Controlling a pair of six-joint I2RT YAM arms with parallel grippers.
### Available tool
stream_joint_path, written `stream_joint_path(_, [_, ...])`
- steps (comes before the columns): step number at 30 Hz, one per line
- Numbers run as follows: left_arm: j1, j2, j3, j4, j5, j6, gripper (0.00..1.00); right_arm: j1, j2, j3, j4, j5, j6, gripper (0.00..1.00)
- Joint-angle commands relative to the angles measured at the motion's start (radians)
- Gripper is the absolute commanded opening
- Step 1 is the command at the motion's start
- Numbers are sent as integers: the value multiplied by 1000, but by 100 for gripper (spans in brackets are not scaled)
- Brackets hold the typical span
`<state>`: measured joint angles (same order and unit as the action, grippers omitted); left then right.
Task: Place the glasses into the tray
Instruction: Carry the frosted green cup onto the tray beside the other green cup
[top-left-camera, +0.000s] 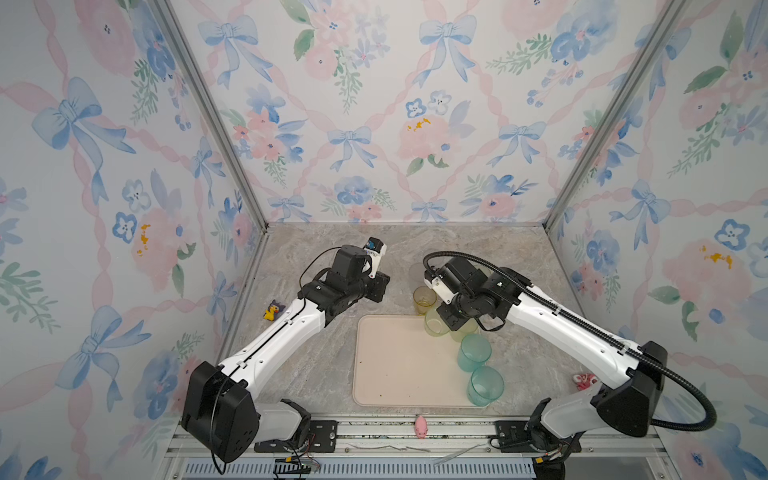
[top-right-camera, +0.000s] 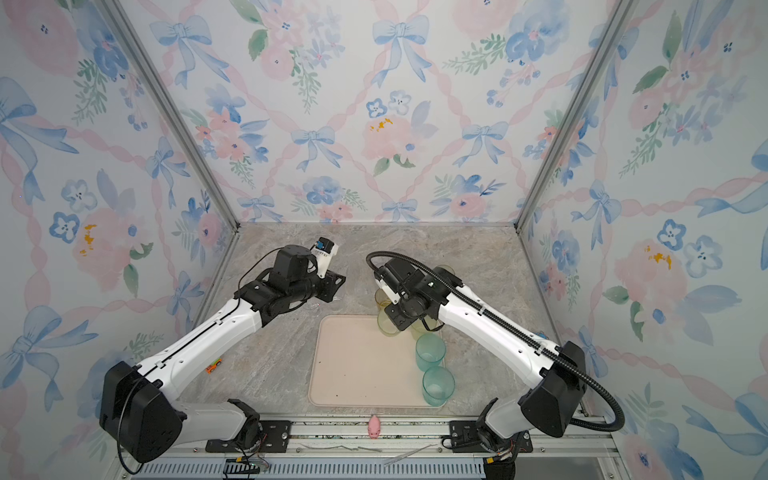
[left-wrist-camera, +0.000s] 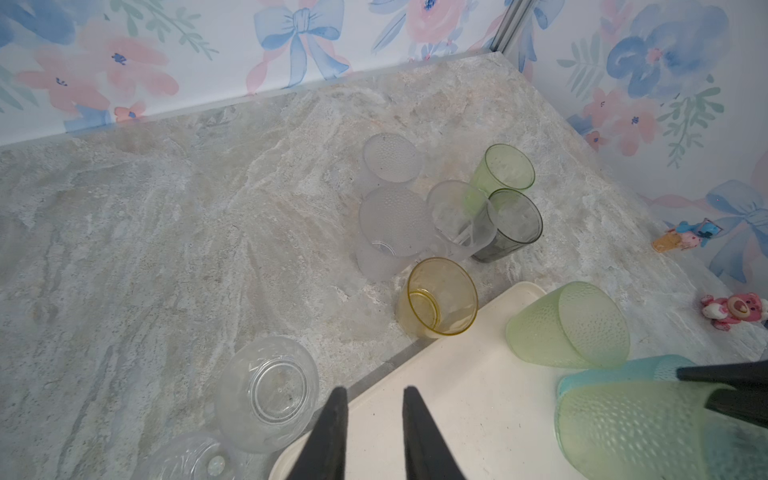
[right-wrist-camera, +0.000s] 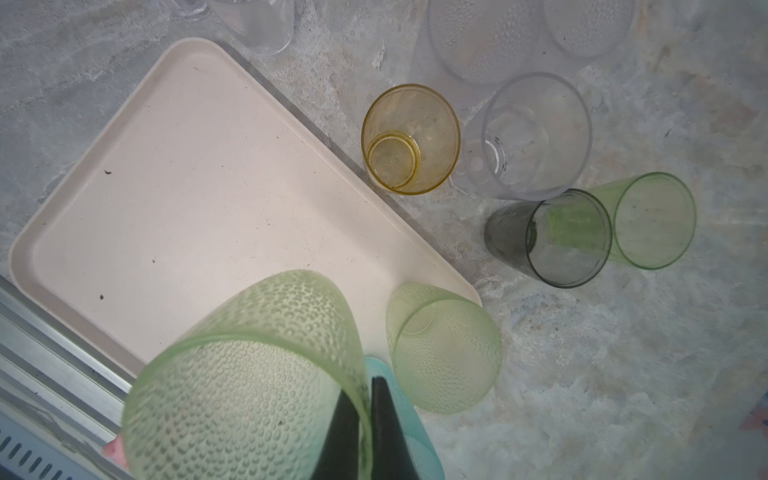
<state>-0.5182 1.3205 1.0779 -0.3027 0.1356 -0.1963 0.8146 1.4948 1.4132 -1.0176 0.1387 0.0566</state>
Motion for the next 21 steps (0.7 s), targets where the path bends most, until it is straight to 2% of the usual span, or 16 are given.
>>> stream_joint_path(1, [-6,-20,-9,-22,-14,-14,26,15,36,-30,66,-19,25,0])
stream_joint_path(10, [-8,-13,-6,-41,-10,-9,26,14,138,-47,122,17,17,0])
stream_joint_path(21, [-9,0,-8,-49,-4,-3,27,-42,209,-67,166,-6,10,0])
